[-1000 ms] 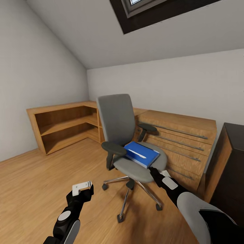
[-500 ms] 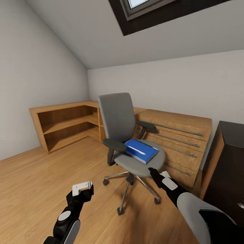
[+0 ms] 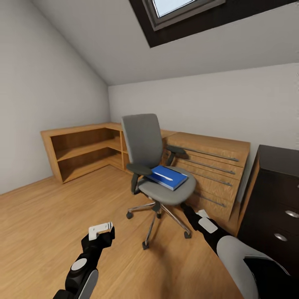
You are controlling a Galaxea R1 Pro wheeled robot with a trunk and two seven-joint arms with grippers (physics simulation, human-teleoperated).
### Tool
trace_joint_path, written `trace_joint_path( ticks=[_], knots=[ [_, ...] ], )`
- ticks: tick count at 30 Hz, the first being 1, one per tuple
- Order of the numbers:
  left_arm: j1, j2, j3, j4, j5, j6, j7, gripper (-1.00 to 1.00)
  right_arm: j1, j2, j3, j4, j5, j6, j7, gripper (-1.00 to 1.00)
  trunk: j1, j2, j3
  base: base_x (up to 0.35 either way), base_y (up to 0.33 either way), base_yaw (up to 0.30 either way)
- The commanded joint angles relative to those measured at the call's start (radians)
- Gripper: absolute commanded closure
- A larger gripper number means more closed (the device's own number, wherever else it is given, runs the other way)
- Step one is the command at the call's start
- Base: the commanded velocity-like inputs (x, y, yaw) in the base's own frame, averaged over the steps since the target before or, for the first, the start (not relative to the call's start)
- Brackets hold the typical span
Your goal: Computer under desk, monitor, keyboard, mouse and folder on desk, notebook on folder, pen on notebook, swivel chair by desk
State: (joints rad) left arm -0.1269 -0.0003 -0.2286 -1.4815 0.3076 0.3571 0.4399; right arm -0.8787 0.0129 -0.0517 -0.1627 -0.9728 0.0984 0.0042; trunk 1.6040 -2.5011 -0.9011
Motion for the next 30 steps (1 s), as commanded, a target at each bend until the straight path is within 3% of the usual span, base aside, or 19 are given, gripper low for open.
trace_joint_path(
  ticks=[1, 8, 13, 16, 17, 20, 21, 26, 29, 30],
  knots=[
    [-0.001, 0.000, -0.001, 0.000, 0.008, 0.004, 0.008, -1.00, 0.000, 0.000, -0.006, -0.001, 0.001, 0.003, 0.000, -1.00, -0.001, 0.000, -0.001, -0.325, -0.069, 0.000],
    [-0.001, 0.000, -0.020, 0.007, 0.008, 0.008, 0.008, -1.00, 0.000, -0.001, -0.006, -0.003, 0.006, -0.005, 0.000, -1.00, -0.001, 0.000, -0.001, -0.197, -0.043, 0.000],
    [-0.001, 0.000, -0.047, 0.033, 0.010, 0.008, 0.008, -1.00, 0.001, -0.001, -0.005, 0.001, 0.032, -0.079, 0.000, -1.00, -0.003, 0.001, 0.018, -0.018, -0.004, 0.000],
    [-0.001, -0.005, -0.052, 0.093, 0.009, 0.007, 0.007, -1.00, 0.035, -0.003, -0.006, 0.030, 0.125, -0.184, 0.000, -1.00, -0.008, 0.008, 0.029, -0.003, -0.001, 0.000],
    [-0.002, -0.020, -0.054, 0.113, 0.009, 0.007, 0.006, -1.00, 0.070, -0.006, -0.006, 0.057, 0.213, -0.272, 0.001, -1.00, -0.012, 0.015, 0.032, 0.000, 0.000, 0.000],
    [-0.002, -0.033, -0.055, 0.123, 0.008, 0.008, 0.005, -1.00, 0.097, -0.008, -0.006, 0.073, 0.285, -0.350, 0.002, -1.00, -0.023, 0.036, 0.042, 0.000, 0.000, 0.000],
    [-0.002, -0.039, -0.059, 0.136, 0.008, 0.008, 0.005, -1.00, 0.131, -0.009, -0.006, 0.085, 0.326, -0.403, 0.002, -1.00, -0.027, 0.043, 0.045, 0.000, 0.000, 0.000],
    [-0.002, -0.038, -0.054, 0.279, 0.010, 0.001, 0.004, -1.00, 0.228, -0.015, -0.004, 0.095, 0.395, -0.497, 0.002, -1.00, -0.046, 0.078, 0.061, 0.000, 0.000, 0.000],
    [-0.001, -0.037, -0.051, 0.423, 0.010, -0.005, 0.005, -1.00, 0.336, -0.009, 0.028, 0.113, 0.604, -0.647, -0.004, -1.00, -0.058, 0.099, 0.070, 0.000, 0.000, 0.000],
    [-0.001, -0.037, -0.050, 0.441, 0.010, -0.007, 0.005, -1.00, 0.351, -0.008, 0.031, 0.119, 0.640, -0.669, -0.006, -1.00, -0.061, 0.106, 0.073, 0.000, 0.000, 0.000]
  ],
)
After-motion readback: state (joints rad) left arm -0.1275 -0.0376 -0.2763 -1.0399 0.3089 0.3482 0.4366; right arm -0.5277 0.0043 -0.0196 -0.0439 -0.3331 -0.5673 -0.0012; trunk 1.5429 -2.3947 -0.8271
